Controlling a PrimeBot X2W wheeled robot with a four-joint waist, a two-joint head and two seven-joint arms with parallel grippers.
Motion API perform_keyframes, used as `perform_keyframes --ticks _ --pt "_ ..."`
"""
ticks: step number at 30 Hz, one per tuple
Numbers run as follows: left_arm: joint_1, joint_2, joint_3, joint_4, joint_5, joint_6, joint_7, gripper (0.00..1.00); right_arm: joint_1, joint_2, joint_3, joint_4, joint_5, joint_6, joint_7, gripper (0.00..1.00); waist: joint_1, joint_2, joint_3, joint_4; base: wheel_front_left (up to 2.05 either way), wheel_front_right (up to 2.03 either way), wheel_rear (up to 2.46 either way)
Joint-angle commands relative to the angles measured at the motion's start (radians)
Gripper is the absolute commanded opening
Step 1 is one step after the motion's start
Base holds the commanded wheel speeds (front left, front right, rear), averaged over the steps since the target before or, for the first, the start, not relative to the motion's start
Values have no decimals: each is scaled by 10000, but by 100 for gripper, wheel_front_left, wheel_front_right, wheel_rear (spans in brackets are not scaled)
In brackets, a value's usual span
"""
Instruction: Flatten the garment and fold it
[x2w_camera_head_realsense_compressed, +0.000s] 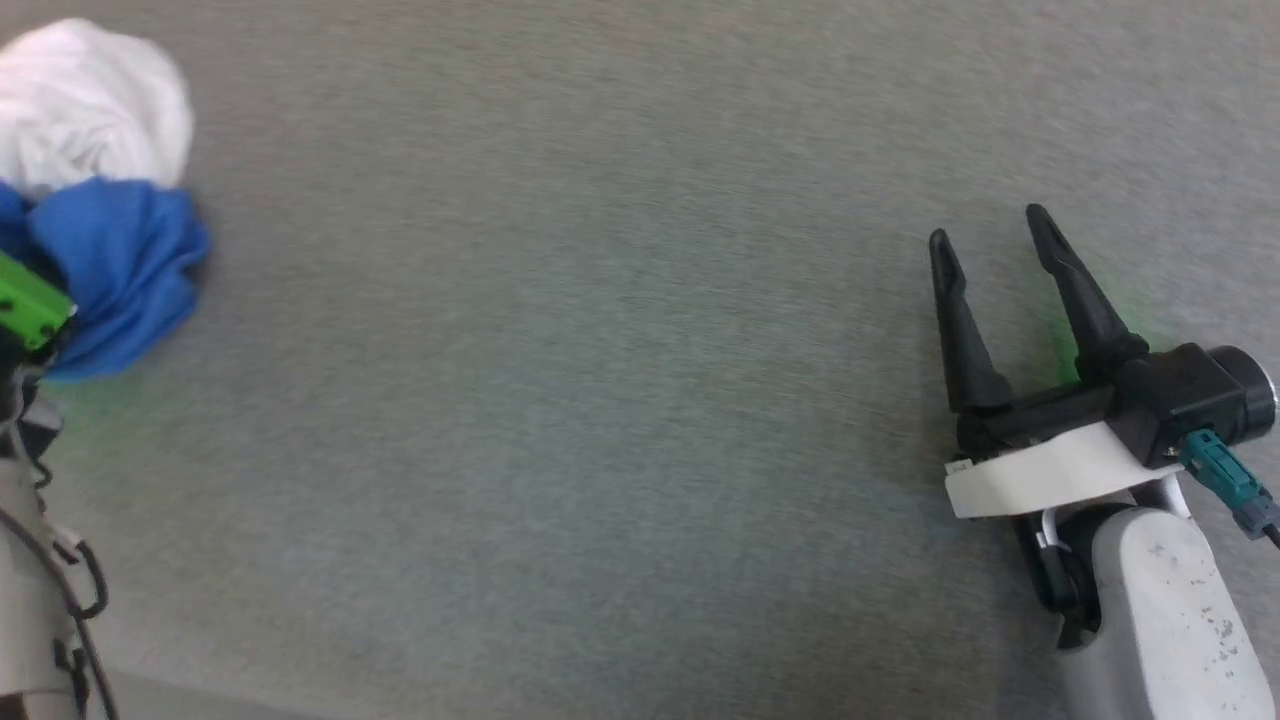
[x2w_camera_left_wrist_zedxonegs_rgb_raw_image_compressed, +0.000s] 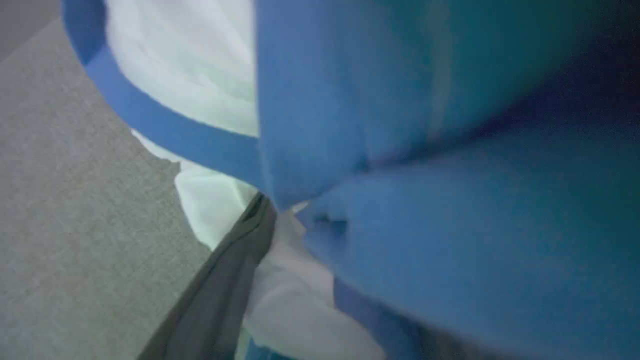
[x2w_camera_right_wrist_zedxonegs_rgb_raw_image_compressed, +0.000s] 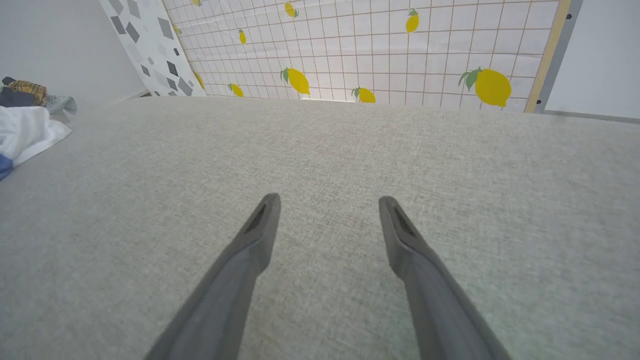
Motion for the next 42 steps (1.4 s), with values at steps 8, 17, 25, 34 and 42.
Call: perform_keyframes --ticks 8,17,25,34,42 --pt "989 189 -73 -832 -7 61 229 0 61 -12 16 705 370 -15 -341 100 -3 0 -986 -585 0 0 0" --pt "467 992 -1070 -1776 2205 -463 -3864 0 822 -12 -205 1337 904 -15 -664 100 -3 0 -3459 -792 0 0 0" --pt "-1436 531 -2619 -1842 2969 -1340 -5675 0 1677 -12 -572 1498 1167 -15 -751 100 -3 0 -4898 -1518 0 0 0" --pt "-2765 -1352 -4148 -1851 2740 -1885 -6064 0 2226 -12 -500 1372 1221 -15 -562 100 -3 0 -5597 -2636 0 0 0" --pt "-1789 -3075 -5372 -1788 1539 -2143 -5149 0 2485 -12 -426 1171 1199 -15 -330 100 -3 0 -5707 -3432 0 0 0"
